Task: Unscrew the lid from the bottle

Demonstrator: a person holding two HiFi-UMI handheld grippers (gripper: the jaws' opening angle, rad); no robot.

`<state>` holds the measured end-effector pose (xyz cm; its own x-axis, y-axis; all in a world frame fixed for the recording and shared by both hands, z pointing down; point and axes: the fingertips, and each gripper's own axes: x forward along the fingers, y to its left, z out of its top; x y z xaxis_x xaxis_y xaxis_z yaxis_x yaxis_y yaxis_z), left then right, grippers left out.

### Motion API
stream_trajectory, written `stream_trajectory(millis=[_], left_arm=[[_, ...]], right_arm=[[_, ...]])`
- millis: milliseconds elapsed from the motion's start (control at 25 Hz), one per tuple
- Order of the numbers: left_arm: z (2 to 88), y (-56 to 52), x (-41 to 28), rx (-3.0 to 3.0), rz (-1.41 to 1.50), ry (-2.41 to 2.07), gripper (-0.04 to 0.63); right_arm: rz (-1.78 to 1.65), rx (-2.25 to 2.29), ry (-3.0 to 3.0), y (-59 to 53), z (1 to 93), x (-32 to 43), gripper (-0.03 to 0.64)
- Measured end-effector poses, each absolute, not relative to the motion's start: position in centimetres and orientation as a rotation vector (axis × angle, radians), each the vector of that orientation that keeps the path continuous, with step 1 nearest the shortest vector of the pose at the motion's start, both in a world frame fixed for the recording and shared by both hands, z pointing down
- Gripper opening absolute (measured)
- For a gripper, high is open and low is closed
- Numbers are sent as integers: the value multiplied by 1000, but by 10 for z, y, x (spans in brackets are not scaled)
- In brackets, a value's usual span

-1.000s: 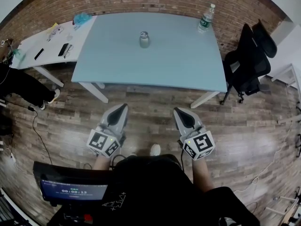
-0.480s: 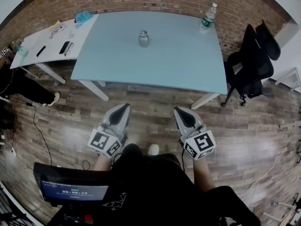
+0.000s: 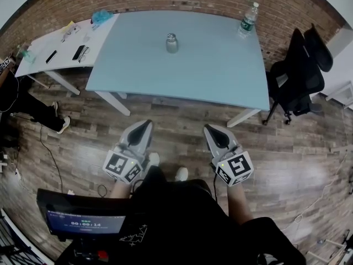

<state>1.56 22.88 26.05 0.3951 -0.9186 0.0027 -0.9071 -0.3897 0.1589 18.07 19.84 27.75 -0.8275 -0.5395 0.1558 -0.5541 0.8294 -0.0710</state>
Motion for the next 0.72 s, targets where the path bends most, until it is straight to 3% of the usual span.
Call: stream_trajectory(millis=[720], left_arm=[[260, 216, -9, 2560, -154, -1574, 0]], right_arm=[[172, 953, -2840, 197, 273, 160, 3]])
